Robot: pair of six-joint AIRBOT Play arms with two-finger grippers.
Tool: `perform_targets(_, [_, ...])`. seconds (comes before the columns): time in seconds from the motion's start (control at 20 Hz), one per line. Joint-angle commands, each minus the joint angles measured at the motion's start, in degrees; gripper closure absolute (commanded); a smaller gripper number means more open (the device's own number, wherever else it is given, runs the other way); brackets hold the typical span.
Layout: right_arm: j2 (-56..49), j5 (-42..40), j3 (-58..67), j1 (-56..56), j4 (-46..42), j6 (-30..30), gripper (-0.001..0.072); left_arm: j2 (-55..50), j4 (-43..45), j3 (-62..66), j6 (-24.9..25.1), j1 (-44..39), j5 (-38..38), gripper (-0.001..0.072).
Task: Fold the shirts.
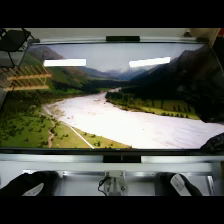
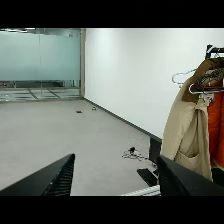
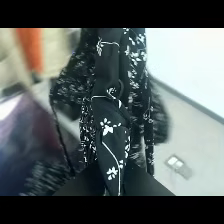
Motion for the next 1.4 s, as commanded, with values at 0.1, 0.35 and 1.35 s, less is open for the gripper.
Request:
perform_targets(0.1, [-3.19,-7.69,0.0,-9.49,-2.71,12.87,0.0664,0.02,0.0,-0.02,0.02,0.04,0.0,0.0098])
perform_targets(0.35, [-5.92,-9.2,0.0,-18.67,-2.75,11.69,0.0664,0.02,0.0,-0.02,-0.02,0.04,-1.38,0.0098])
perform_targets(1.35, [-14.78,-21.0,0.0,-41.16,7.87,8.0,0.0664,-0.22,-0.04,-0.07,-1.6,-0.04,-12.87,0.0104])
